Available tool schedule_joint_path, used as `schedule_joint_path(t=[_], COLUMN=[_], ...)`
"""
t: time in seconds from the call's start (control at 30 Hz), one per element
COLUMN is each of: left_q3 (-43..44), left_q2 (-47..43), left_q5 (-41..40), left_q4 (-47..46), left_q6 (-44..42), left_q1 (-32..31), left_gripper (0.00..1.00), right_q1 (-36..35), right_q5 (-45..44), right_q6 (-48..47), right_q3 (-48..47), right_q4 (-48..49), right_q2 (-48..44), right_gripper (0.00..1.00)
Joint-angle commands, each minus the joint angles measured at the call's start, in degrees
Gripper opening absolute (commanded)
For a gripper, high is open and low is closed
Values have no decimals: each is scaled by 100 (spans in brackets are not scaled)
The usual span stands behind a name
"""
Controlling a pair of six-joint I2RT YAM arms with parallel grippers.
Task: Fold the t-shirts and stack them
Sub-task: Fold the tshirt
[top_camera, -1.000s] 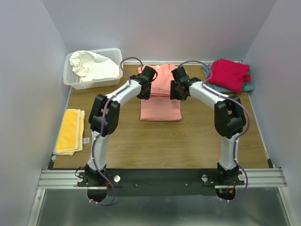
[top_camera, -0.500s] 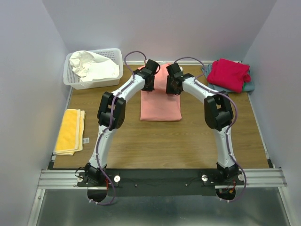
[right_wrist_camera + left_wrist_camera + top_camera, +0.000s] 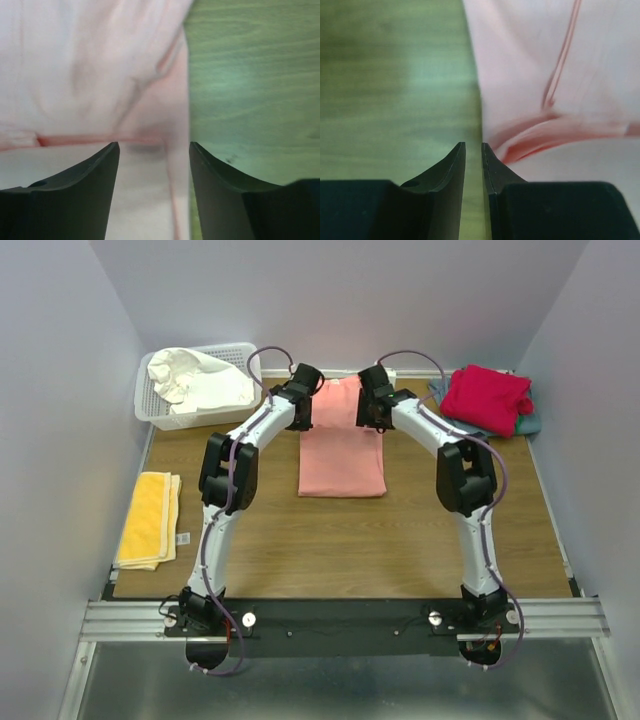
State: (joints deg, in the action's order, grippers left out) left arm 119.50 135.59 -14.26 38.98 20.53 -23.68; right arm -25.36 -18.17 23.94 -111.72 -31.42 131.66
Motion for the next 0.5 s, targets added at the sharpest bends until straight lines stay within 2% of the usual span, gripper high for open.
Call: schedule_joint_path(t=[0.0, 0.2, 0.33, 0.47], left_q3=[-1346, -2869, -3467, -4293], left_q2=[-1103, -2325, -2931, -3372], left_q5=[389, 1083, 1224, 1759], left_q4=[84, -365, -470, -812], left_q6=[-190, -59, -32, 29], left_q1=[-22, -31, -40, -40], left_gripper=[31, 36, 36, 36], right_q1=[49, 58, 49, 40], right_q5=[-63, 550, 1131, 1518], right_q6=[-285, -162, -30, 40], right_q3=[1212, 2679, 3391, 4201], right_q4=[-145, -145, -84, 215], right_q2=[-1219, -2415, -2943, -3391], right_gripper=[84, 88, 88, 84])
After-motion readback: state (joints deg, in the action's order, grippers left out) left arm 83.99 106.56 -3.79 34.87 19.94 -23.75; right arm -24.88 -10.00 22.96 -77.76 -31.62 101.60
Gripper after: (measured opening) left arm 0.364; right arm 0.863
